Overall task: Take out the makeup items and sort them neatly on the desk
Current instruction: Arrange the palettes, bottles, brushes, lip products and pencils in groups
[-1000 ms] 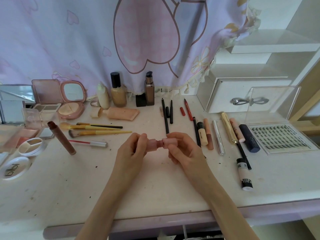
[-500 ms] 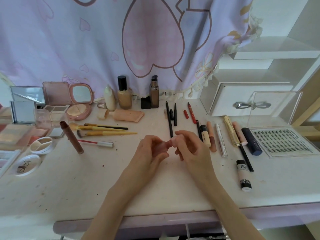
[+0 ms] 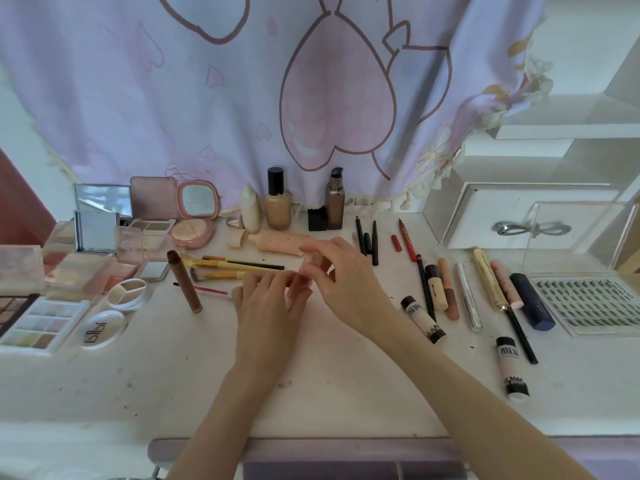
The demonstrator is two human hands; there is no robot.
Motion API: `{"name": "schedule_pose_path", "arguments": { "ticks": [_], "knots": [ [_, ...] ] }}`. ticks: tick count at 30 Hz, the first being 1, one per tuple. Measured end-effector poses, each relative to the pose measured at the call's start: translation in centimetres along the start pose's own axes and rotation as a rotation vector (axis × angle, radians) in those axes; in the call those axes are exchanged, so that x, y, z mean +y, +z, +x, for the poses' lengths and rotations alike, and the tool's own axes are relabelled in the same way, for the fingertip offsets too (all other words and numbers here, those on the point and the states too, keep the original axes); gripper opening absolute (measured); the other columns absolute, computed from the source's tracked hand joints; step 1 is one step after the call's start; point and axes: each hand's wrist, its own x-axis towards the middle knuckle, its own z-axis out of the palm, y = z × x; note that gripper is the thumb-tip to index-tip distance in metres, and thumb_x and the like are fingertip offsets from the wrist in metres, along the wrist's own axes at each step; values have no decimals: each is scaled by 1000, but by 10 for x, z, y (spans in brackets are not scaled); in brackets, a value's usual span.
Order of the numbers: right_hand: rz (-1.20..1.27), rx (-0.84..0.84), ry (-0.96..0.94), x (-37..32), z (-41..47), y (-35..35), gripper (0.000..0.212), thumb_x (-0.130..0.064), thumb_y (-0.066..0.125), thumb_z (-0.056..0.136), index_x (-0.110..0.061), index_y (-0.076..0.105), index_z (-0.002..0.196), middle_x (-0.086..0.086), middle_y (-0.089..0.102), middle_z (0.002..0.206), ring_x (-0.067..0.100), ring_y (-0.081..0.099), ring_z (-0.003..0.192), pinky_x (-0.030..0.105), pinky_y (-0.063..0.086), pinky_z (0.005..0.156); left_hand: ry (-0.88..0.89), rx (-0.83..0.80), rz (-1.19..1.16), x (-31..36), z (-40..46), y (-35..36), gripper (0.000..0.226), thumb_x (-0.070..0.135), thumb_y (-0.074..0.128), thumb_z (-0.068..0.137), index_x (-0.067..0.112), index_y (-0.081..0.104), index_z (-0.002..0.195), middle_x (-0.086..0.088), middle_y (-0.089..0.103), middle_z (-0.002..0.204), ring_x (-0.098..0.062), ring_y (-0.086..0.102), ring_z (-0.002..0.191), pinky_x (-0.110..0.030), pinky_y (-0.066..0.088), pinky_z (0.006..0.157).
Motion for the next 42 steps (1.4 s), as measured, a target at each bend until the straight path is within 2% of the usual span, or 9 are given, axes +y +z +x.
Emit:
{"name": "schedule_pose_path", "arguments": {
  "ticks": [13,19,23,27,30,33,37,39,42],
  "knots": [
    [-52,-8,-114,-6,4,8,29,2,52,90,-3,63,116,0,51,97,12,52,90,0,31,86,-119,49,-8,-3,-3,-2,32,48,44,87,27,67,97,12,67,97,-14,38,99,-26,16,74],
    [-24,-79,-137,-10,11,17,31,-3,52,91,-6,60,121,10,58,113,23,53,104,21,39,93,-166,97,26,-7,-4,-8,27,43,50,87,23,68,90,6,68,92,-19,40,94,-28,15,71],
    [-10,-112,-118,-13,15,21,34,-11,55,92,-11,55,126,7,55,120,17,52,103,17,36,93,-181,112,45,-13,-2,-12,21,37,61,85,17,68,89,0,67,93,-24,43,93,-30,23,78],
    [7,-104,-108,-15,16,24,31,-12,55,91,-10,58,122,7,54,123,15,52,102,11,36,89,-160,84,-33,-12,-4,-17,19,34,62,84,16,67,84,2,65,88,-17,36,87,-31,32,75],
    [25,-117,-112,-15,13,24,31,-14,56,91,-11,60,122,4,54,123,14,54,100,21,42,90,-132,60,-88,-13,-10,-23,13,28,65,84,17,68,92,8,62,89,-14,36,87,-26,30,75],
    [22,-146,-155,-15,9,26,32,-22,58,91,-14,60,121,0,57,116,7,52,89,9,39,77,-132,11,-148,-19,-18,-30,16,27,64,84,18,67,97,13,57,90,-5,34,89,-10,25,78],
    [170,-105,-40,-13,9,32,28,-28,52,94,-17,63,117,-6,62,104,-3,52,80,3,36,70,-187,-14,-195,-28,-25,-41,15,29,63,84,22,64,98,21,51,87,-2,40,89,-15,27,81],
    [114,-83,20,-9,11,36,23,-23,52,94,-15,67,109,0,65,102,1,51,80,6,36,70,-195,4,-202,-32,-29,-48,12,27,65,83,23,64,93,20,52,83,-4,43,84,-12,31,78],
    [-83,-207,46,-2,13,47,22,-24,57,91,-12,67,106,5,62,100,10,50,82,19,40,79,-224,12,-206,-39,-34,-58,11,27,67,81,26,60,88,19,52,80,-5,48,78,-7,35,72]
  ]
}}
